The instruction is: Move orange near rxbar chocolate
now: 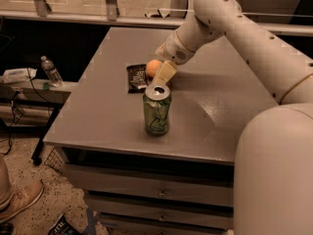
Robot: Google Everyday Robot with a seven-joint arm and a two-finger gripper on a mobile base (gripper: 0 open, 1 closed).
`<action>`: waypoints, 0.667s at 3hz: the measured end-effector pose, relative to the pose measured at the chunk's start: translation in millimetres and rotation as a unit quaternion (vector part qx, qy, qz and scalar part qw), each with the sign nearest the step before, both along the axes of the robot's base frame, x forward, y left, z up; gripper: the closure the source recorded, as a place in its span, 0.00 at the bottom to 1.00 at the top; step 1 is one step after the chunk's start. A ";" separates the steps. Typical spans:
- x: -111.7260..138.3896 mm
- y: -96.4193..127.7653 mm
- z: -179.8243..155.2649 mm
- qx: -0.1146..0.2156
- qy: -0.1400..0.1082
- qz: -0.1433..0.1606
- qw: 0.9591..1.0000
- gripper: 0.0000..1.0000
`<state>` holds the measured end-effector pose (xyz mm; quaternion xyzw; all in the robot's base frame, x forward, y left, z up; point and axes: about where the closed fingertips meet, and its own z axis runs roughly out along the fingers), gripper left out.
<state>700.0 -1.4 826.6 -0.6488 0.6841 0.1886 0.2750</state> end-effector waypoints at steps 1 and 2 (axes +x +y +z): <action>-7.8 -30.9 15.3 -0.009 -0.016 -0.027 0.999 0.00; -27.5 -78.8 41.0 -0.009 -0.040 -0.080 0.996 0.00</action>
Offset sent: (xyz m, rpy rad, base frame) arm -0.0579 -0.1547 0.0782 -0.0185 -0.1498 -0.3177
